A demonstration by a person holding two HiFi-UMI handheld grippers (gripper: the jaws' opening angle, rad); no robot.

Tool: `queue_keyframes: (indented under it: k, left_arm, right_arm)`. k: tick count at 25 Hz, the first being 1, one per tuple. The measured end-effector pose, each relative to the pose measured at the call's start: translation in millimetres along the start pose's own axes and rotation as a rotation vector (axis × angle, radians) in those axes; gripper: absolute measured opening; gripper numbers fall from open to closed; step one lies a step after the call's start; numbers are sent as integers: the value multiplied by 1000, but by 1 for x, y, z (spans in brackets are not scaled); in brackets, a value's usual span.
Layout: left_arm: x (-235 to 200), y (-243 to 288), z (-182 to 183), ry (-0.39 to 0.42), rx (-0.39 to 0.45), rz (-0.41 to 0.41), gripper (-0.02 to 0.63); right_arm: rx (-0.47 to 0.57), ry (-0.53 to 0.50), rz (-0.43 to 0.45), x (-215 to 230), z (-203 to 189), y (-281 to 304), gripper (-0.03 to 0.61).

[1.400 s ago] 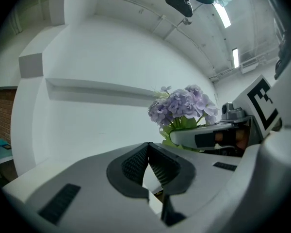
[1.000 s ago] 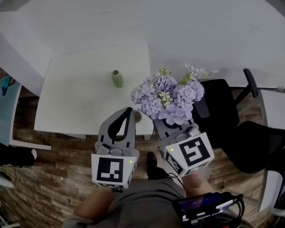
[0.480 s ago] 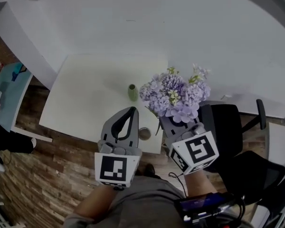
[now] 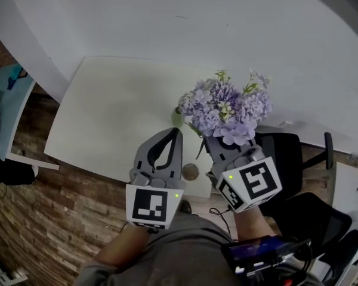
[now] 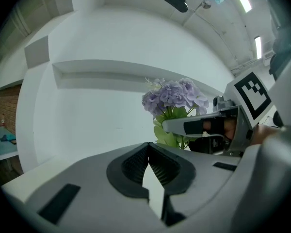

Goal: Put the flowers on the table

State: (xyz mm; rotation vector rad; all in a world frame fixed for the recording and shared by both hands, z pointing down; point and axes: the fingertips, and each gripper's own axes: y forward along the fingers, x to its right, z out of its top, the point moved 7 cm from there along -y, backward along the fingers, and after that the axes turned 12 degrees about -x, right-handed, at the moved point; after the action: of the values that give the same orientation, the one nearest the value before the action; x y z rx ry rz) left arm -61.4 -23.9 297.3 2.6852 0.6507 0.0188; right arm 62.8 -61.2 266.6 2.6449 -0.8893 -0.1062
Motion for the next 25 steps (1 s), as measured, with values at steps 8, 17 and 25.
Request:
queue_keyframes:
  k: [8, 17, 25]
  left_arm:
    - [-7, 8, -2, 18, 31, -48, 9]
    - [-16, 0, -8, 23, 46, -51, 9]
    - [-30, -3, 30, 19, 49, -63, 9]
  right_arm:
    - [22, 1, -56, 2, -2, 4, 44]
    - [84, -14, -92, -6, 2, 5, 44]
    - [100, -35, -122, -2, 46, 6, 44]
